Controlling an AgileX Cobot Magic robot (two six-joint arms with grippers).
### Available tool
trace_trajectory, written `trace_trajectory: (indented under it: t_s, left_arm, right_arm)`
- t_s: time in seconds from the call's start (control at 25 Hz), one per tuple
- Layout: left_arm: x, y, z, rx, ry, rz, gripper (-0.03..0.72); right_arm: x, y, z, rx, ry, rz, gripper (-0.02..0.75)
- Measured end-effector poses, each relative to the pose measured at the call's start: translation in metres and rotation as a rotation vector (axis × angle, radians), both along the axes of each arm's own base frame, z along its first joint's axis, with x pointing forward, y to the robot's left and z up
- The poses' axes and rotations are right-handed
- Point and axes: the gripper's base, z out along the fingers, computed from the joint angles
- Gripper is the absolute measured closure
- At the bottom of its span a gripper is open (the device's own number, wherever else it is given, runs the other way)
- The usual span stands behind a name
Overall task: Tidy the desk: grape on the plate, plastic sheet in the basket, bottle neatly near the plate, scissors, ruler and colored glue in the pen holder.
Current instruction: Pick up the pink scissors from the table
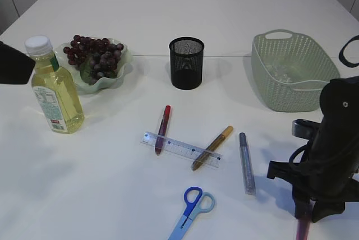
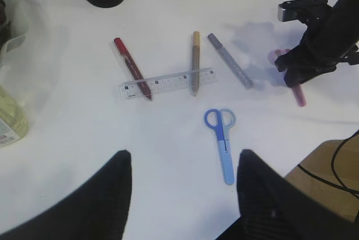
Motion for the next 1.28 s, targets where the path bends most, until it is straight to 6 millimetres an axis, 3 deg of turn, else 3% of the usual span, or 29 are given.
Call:
trace_trajectory:
  t_s: [0.2, 1.28]
  left_arm:
    - [0.0, 0.0, 0.0, 0.0, 0.0, 0.0, 0.253]
    - [0.0, 0.0, 0.0, 0.0, 0.0, 0.0, 0.253]
  right_arm:
    - [0.0001, -0.0009, 0.0, -0.008, -0.002, 0.027, 0.56]
    - [-0.0034, -0.0054, 0.0027, -0.025, 0.022, 0.358, 0.562]
